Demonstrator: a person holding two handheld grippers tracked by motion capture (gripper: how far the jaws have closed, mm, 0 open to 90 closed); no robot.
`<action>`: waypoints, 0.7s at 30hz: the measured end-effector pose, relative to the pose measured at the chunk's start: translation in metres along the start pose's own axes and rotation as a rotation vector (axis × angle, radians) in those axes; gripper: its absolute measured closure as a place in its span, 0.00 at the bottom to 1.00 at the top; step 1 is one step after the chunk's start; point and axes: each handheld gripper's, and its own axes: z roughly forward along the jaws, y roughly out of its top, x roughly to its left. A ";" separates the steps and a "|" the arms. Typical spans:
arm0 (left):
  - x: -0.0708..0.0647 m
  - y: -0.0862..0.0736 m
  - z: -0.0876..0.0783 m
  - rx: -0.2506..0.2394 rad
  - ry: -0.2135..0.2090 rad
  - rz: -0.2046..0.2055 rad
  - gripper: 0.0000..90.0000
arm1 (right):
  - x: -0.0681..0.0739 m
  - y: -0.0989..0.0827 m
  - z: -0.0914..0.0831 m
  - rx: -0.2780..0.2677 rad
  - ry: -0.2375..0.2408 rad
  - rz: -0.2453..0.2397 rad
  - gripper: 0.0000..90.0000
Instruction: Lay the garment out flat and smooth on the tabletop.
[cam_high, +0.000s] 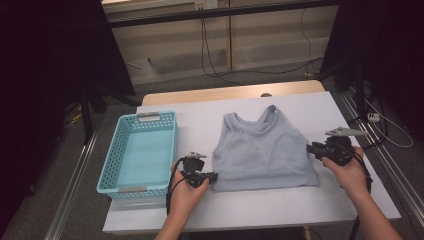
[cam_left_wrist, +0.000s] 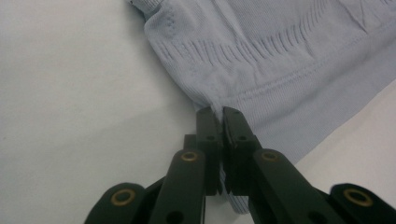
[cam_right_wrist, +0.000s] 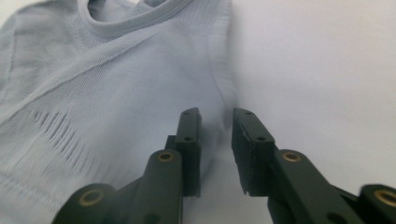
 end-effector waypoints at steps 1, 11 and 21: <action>0.000 0.000 0.000 0.002 0.000 0.001 0.96 | 0.002 0.003 0.007 0.015 0.008 -0.013 0.88; 0.001 -0.001 -0.003 -0.008 0.002 -0.007 0.97 | 0.008 0.010 0.040 0.118 -0.032 -0.106 0.98; 0.001 -0.002 -0.004 -0.014 -0.011 -0.011 0.97 | 0.007 0.005 0.028 0.160 -0.045 -0.170 0.98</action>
